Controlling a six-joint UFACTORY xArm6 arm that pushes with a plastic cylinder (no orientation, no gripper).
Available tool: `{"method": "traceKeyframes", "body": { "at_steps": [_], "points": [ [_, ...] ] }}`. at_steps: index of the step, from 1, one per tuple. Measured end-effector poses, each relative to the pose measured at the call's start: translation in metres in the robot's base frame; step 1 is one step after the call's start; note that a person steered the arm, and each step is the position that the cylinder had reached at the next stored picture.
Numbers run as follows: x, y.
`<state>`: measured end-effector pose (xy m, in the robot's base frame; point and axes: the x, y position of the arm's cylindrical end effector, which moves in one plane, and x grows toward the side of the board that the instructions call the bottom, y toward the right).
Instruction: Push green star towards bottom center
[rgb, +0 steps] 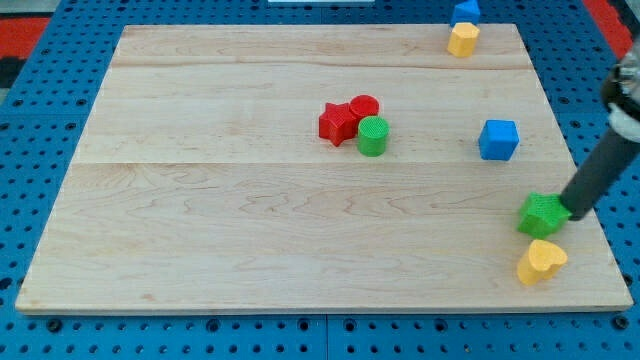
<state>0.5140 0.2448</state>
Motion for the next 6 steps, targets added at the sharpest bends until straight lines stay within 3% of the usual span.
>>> {"method": "traceKeyframes", "body": {
  "at_steps": [2, 4, 6],
  "points": [
    [-0.015, -0.06],
    [0.011, -0.024],
    [0.014, -0.079]
  ]
}}
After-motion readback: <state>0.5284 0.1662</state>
